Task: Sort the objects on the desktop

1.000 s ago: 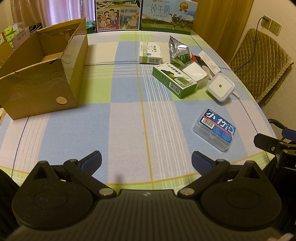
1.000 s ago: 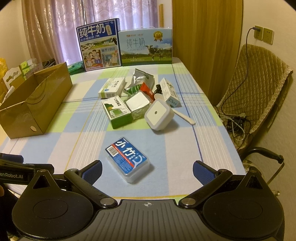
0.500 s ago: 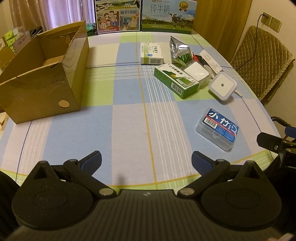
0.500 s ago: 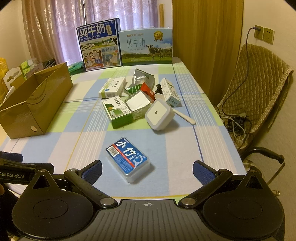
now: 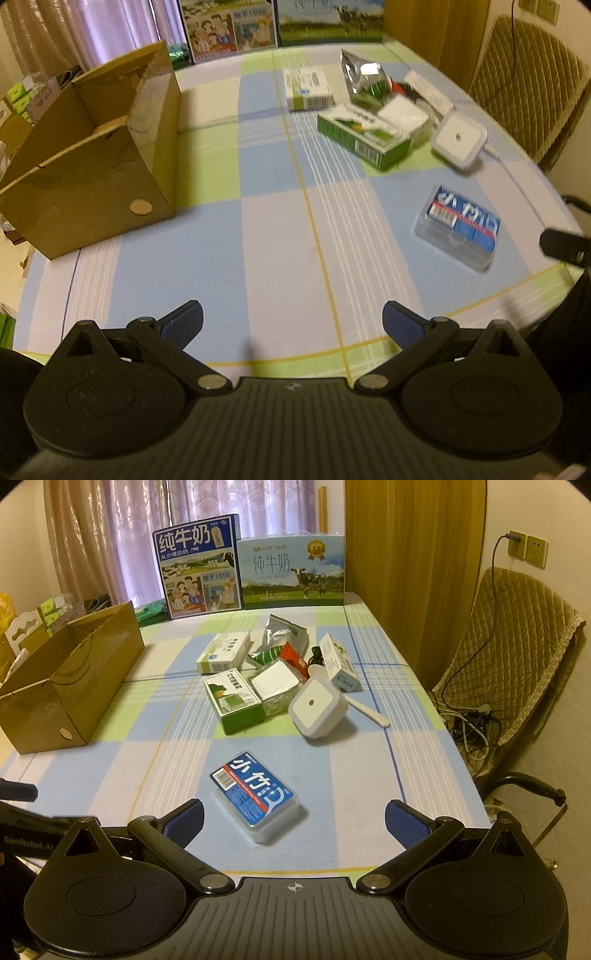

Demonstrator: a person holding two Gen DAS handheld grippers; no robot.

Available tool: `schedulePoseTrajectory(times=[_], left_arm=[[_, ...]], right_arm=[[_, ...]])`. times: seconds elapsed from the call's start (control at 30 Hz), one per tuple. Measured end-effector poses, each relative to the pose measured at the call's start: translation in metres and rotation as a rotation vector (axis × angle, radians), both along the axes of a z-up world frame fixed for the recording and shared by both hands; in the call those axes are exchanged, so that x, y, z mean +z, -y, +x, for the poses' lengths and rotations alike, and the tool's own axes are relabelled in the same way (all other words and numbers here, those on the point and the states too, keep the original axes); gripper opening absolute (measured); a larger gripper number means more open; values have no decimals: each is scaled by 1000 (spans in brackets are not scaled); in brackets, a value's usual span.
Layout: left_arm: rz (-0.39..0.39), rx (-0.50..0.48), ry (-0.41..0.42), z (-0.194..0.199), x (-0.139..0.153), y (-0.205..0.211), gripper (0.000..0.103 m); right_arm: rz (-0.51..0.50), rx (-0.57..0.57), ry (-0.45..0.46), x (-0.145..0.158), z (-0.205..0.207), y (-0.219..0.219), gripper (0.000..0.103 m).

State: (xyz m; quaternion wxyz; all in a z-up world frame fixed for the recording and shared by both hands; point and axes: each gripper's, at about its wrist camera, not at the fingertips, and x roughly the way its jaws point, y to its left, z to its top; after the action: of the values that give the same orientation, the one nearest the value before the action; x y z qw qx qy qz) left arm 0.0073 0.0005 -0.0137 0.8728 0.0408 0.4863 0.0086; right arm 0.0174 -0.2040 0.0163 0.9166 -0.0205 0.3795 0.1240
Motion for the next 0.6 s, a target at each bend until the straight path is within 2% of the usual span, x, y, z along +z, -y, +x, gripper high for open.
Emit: schedulePoseTrajectory(times=[0.13, 0.6], left_arm=[[0, 14, -30, 0, -9, -2, 102], [14, 36, -47, 7, -17, -15, 102]], right_arm=[[-8, 1, -4, 0, 1, -1, 101], [-18, 32, -48, -3, 10, -10, 101]])
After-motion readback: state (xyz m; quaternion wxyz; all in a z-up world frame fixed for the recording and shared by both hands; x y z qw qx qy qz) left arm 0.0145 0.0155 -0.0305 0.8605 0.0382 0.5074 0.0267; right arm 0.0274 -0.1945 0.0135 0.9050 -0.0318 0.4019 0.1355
